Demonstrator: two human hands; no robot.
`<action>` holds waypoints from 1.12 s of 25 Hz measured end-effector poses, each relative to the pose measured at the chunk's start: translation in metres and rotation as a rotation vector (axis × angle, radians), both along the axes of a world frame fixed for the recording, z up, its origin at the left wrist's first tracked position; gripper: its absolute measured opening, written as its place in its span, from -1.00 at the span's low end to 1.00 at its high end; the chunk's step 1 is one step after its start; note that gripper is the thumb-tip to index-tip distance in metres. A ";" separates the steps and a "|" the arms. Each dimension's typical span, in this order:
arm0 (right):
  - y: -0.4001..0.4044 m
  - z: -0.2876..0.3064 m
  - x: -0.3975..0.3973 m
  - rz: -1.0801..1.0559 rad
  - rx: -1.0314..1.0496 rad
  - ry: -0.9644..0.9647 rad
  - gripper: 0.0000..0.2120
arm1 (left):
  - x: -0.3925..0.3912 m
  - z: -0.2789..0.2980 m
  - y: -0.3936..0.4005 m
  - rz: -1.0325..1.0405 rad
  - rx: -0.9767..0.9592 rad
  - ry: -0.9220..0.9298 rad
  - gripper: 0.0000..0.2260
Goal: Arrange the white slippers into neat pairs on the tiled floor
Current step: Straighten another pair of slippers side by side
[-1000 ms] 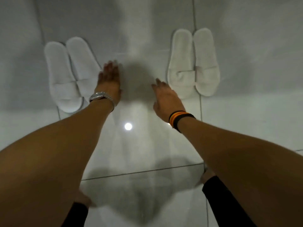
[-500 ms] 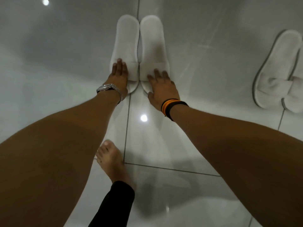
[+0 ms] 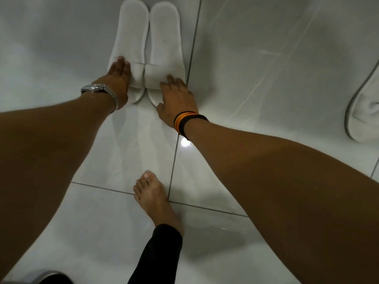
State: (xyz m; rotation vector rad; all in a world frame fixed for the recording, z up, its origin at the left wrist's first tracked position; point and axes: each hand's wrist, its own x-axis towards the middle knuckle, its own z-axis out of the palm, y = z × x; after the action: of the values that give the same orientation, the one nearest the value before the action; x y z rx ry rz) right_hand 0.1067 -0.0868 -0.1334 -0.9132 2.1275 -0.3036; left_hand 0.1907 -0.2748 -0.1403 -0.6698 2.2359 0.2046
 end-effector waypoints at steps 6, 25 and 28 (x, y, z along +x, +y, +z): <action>0.091 0.014 -0.035 -0.053 -0.107 -0.032 -0.49 | -0.042 0.031 0.064 -0.043 -0.084 0.113 -0.23; 0.598 0.003 -0.293 -0.576 0.359 0.156 -0.38 | -0.300 -0.012 0.626 -0.469 0.393 0.261 -0.26; 0.637 0.003 -0.319 -0.525 0.356 0.179 -0.37 | -0.323 -0.012 0.656 -0.443 0.414 0.276 -0.26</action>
State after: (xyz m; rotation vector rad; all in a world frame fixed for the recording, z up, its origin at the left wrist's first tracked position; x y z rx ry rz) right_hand -0.2121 0.5506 -0.1307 -0.1734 2.4616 -0.0951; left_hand -0.1324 0.3811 -0.1523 0.0848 2.4305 0.5403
